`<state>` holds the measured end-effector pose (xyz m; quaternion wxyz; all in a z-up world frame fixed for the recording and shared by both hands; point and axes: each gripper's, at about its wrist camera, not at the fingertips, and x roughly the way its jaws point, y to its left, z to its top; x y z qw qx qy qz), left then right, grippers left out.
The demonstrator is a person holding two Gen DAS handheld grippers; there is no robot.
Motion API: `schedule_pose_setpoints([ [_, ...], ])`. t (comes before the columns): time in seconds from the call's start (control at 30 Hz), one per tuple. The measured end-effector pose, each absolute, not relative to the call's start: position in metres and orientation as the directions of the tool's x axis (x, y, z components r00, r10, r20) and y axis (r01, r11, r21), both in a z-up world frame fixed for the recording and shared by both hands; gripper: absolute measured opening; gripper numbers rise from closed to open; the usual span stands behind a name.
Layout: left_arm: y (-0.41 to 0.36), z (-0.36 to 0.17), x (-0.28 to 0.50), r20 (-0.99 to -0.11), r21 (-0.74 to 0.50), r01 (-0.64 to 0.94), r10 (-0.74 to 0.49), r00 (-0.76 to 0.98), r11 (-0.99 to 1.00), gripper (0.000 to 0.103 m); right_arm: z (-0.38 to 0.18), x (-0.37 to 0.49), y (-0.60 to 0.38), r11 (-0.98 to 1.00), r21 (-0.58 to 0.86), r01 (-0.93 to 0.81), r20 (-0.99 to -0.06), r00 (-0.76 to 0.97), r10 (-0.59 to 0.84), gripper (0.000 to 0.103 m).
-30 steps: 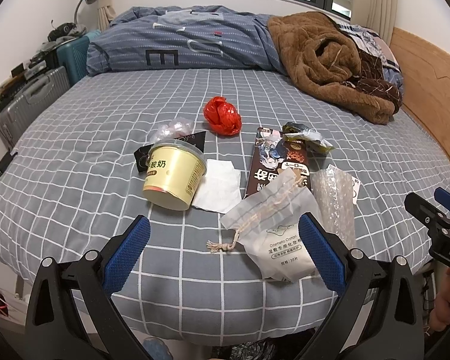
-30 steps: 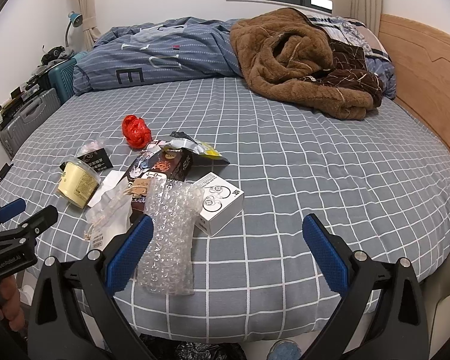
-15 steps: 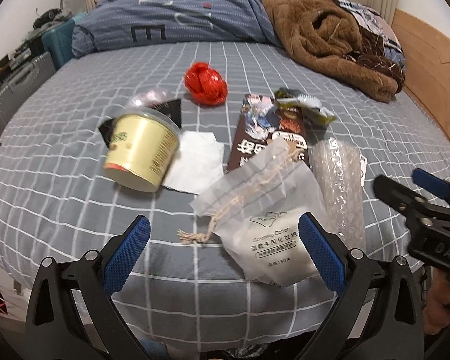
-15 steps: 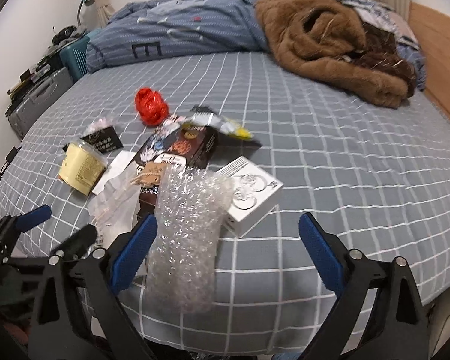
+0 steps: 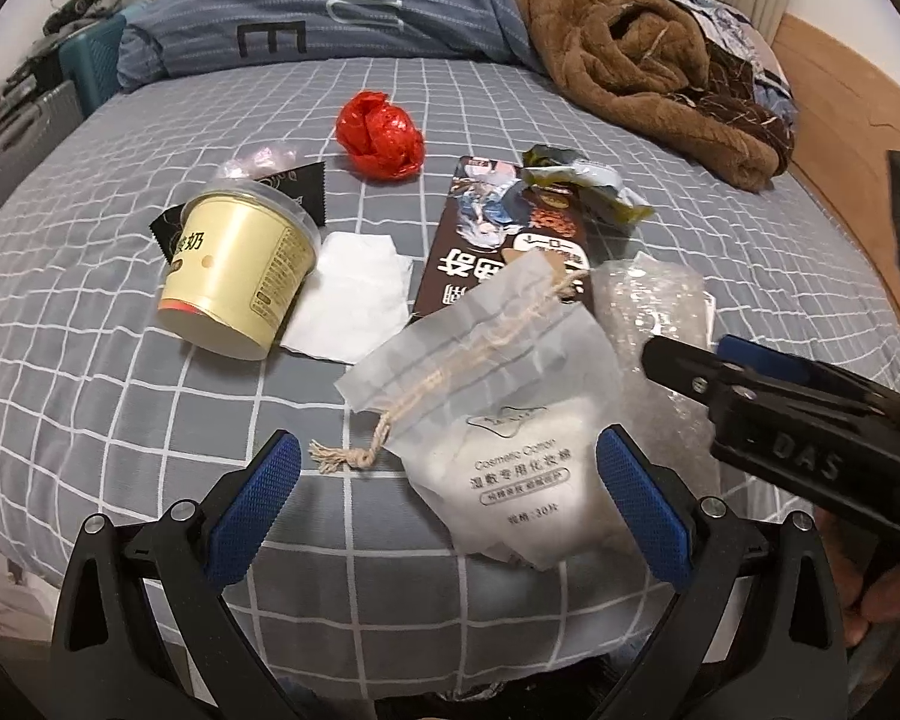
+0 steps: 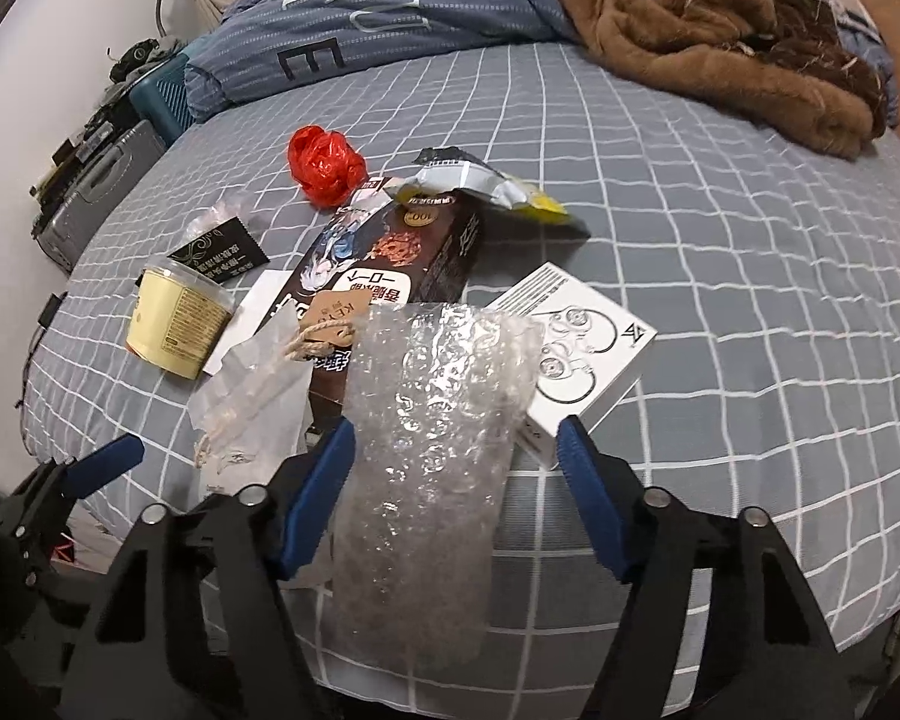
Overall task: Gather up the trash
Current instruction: 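Grasp the bubble-wrap sleeve with the right tool while the left tool grasps the cotton pouch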
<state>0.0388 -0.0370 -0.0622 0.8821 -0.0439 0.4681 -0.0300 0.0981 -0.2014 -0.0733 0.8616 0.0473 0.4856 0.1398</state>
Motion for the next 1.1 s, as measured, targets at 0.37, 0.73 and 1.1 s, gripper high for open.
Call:
schedule_pose_setpoints([
  [0.37,-0.046,-0.073,0.044,-0.839,-0.175,0.059,-0.18,0.513,0.983,0.082,-0.077,0.101,-0.202,0.932,0.289,-0.217,-0.826,0.436,0.358,0.025],
  [0.73,-0.055,-0.085,0.05,-0.861,-0.225,0.071,-0.232,0.452,0.972,0.059,-0.077,0.1,-0.201,0.933,0.282,-0.224,-0.83,0.431,0.354,0.016],
  [1.1,-0.053,-0.082,0.047,-0.859,-0.247,0.07,-0.251,0.446,0.967,0.038,-0.072,0.096,-0.203,0.933,0.274,-0.234,-0.825,0.441,0.353,0.015],
])
